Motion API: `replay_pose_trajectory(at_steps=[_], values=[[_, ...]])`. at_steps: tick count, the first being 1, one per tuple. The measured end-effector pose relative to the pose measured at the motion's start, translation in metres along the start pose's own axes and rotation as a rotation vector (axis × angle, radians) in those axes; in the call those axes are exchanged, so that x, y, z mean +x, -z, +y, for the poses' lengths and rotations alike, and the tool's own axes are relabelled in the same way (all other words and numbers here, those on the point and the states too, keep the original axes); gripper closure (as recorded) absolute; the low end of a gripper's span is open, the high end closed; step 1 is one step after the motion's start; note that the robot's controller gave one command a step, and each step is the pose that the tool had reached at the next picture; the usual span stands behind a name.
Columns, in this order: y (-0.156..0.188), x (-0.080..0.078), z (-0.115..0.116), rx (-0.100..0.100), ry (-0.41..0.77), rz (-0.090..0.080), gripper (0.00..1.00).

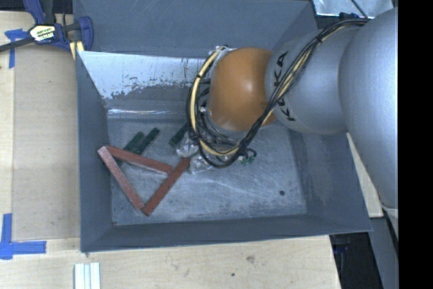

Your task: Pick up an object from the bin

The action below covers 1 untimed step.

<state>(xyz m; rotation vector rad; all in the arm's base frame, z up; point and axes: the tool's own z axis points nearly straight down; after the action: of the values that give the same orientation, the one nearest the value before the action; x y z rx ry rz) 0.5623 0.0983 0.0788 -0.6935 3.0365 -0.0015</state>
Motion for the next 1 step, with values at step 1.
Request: replay_pose_trajectory(at_steps=[1], values=[[0.0355,-0.0009,0.0067,-0.005,-0.017,0.020,1.00]])
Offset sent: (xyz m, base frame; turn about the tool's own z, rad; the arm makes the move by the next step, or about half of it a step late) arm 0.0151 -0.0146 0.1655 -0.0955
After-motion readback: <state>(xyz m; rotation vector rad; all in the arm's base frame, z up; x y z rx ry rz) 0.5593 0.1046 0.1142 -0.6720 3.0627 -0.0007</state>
